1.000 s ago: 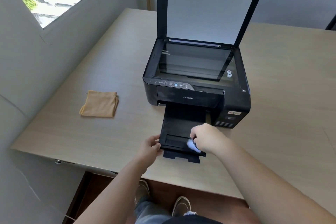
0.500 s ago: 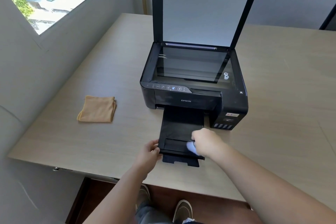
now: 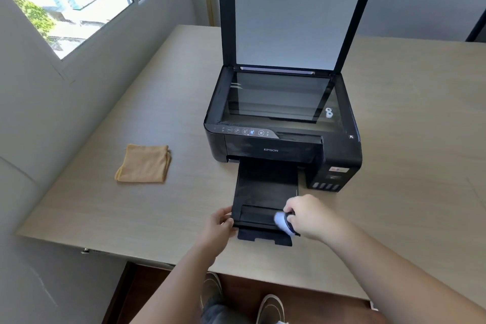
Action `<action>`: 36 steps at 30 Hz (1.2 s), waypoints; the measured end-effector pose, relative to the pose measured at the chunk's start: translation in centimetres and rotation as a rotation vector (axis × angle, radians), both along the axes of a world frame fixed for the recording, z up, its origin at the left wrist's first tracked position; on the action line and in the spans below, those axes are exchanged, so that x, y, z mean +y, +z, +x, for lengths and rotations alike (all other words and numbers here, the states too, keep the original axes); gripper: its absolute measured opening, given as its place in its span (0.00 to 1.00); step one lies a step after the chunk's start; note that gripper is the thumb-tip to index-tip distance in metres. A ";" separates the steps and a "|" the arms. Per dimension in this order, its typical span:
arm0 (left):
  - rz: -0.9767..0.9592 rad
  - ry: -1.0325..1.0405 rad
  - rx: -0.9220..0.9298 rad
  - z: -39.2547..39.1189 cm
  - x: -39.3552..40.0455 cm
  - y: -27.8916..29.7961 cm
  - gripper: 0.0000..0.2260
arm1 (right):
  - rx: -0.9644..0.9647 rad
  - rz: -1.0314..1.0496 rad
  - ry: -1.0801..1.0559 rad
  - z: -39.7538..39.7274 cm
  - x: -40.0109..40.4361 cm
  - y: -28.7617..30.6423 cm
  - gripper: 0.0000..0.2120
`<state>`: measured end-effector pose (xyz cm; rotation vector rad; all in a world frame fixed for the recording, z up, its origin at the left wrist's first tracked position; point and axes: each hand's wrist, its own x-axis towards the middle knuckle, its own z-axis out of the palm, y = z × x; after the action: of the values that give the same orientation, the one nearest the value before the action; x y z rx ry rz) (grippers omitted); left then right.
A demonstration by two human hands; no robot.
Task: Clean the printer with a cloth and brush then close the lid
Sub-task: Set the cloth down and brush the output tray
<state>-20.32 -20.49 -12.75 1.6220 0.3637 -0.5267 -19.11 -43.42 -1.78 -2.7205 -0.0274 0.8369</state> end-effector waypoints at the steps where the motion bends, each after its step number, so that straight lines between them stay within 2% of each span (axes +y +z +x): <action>1: -0.003 0.000 -0.002 0.0 0.1 0.0 0.16 | 0.067 -0.016 0.017 -0.2 -0.5 -0.3 0.10; 3: -0.001 -0.006 0.002 0.1 -0.1 0.2 0.16 | 0.097 0.045 0.014 -0.2 -1.7 -0.1 0.08; 7: 0.026 -0.013 0.020 0.0 0.0 0.5 0.15 | -0.118 0.169 -0.051 0.1 -1.3 0.1 0.12; 10: 0.033 -0.010 0.019 0.1 0.0 0.2 0.15 | 0.075 -0.008 0.105 0.3 -0.6 -0.1 0.09; 12: 0.034 -0.011 0.024 0.1 0.0 0.4 0.15 | 0.082 -0.131 0.147 0.9 0.0 0.6 0.06; 14: 0.039 -0.010 0.029 0.2 0.1 0.5 0.15 | -0.009 -0.068 0.095 1.4 0.7 0.8 0.12; 16: 0.040 -0.011 0.027 0.2 0.0 0.3 0.15 | -0.077 0.006 0.078 1.8 2.3 0.7 0.13; 20: 0.019 -0.001 0.038 0.2 -0.1 0.2 0.15 | -0.132 0.070 0.224 2.0 5.9 -0.6 0.12; 25: 0.008 -0.012 0.041 0.3 0.1 0.4 0.15 | 0.061 0.074 0.368 2.4 5.5 1.7 0.13; 31: 0.059 -0.082 0.015 0.3 1.1 0.9 0.14 | -0.048 0.139 0.145 3.7 1.5 4.8 0.11; 36: 0.129 -0.043 -0.039 1.1 3.1 2.1 0.11 | -0.139 0.322 0.101 3.4 3.7 5.1 0.07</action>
<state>-19.25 -17.37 -10.66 1.7649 0.3407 -0.5121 -15.74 -39.70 3.30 -2.4810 -0.3040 0.6071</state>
